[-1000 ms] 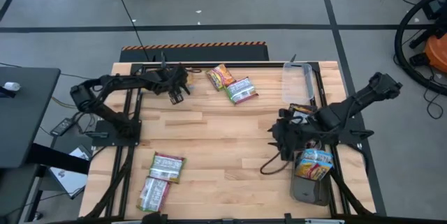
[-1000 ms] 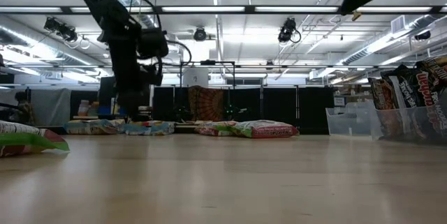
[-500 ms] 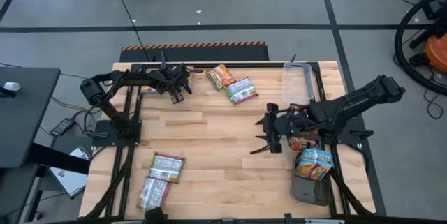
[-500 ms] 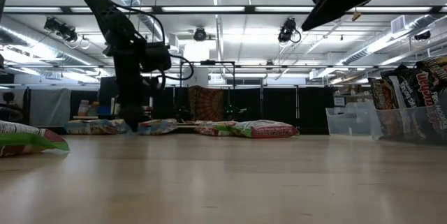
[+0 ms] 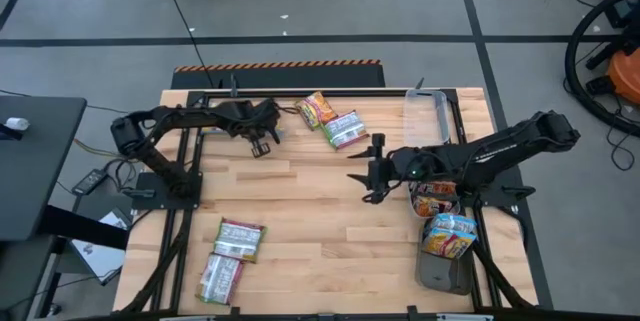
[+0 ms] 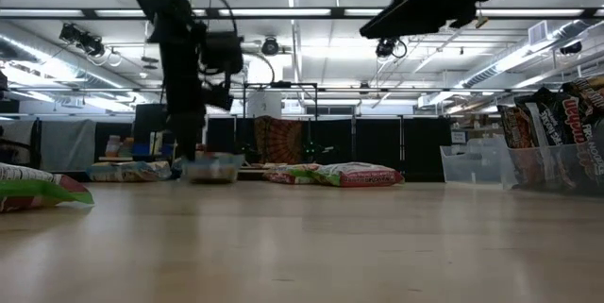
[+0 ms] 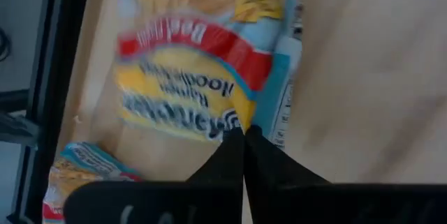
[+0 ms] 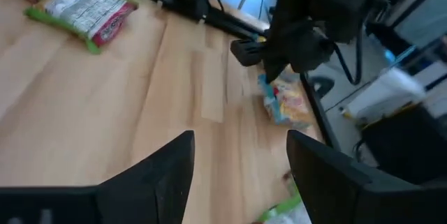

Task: Sort Maruchan noodles
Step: Put the blue noodle pack into the black bin

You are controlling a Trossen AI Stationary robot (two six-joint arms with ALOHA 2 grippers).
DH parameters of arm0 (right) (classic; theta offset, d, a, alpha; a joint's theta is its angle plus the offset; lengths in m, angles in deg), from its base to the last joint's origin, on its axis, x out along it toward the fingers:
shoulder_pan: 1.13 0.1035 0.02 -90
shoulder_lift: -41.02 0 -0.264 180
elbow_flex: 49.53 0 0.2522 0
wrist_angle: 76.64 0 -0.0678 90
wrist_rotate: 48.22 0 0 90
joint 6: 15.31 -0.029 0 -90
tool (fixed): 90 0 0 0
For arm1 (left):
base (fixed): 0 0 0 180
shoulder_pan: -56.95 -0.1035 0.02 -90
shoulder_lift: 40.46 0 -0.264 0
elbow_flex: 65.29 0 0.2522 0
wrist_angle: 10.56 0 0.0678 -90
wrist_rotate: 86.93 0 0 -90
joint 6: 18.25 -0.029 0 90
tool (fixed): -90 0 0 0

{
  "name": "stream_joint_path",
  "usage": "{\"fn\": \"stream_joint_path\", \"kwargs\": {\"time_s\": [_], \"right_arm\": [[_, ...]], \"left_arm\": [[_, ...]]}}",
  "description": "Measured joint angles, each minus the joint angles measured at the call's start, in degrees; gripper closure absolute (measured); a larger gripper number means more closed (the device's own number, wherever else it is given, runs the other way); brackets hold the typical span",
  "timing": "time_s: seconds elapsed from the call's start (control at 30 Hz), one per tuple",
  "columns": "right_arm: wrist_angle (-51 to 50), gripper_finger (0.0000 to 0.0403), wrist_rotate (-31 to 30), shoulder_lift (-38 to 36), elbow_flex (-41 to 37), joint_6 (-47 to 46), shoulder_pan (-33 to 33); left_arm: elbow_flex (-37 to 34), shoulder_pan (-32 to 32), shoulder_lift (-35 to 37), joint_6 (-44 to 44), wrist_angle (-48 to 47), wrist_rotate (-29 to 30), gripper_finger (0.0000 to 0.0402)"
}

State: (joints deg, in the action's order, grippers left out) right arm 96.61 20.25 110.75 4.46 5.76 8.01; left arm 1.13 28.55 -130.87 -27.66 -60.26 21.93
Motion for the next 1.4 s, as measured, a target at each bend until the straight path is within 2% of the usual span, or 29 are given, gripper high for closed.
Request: {"fn": "stream_joint_path", "kwargs": {"time_s": [0.13, 0.3, 0.37, 0.5, 0.7, 0.93, 1.17, 1.4], "right_arm": [[2.9, 0.0161, 0.48, 4.93, 2.61, 4.72, 0.03], [7.63, 0.0142, 0.61, 12.2, 4.69, 9.0, 0.06], [7.47, 0.0133, 0.32, 14.89, 6.11, 10.43, 0.1], [6.71, 0.012, -0.88, 19.24, 9.26, 11.06, 0.08], [4.35, 0.0099, -6.13, 22.61, 13.92, 12.23, 0.61], [-4.76, 0.0083, -1.01, 23.56, 16.43, 3.62, 0.5], [-6.36, 0.0105, -1.31, 23.92, 16.38, -1.76, 1.07], [-7.55, 0.018, -2.93, 23.92, 16.39, -3.79, 2.15]], "left_arm": [[5.94, 5.65, 0.84, 4.95, -3.82, -4.06, 0.0399], [12.46, 12.46, 0.83, 8.83, -3.73, -13.81, 0.04], [14.58, 15.47, 0.83, 9.12, -3.43, -15.7, 0.04], [17.55, 20.88, 0.8, 10.72, -2.19, -16.18, 0.04], [18.28, 26.15, 0.79, 16.0, 1.73, -16.93, 0.04], [18.26, 29.75, 0.77, 17.82, 7.49, -17.21, 0.0399], [18.26, 30.6, 0.77, 17.78, 10.78, -17.23, 0.0399], [18.26, 30.58, 0.77, 17.75, 12.02, -17.24, 0.0387]]}}
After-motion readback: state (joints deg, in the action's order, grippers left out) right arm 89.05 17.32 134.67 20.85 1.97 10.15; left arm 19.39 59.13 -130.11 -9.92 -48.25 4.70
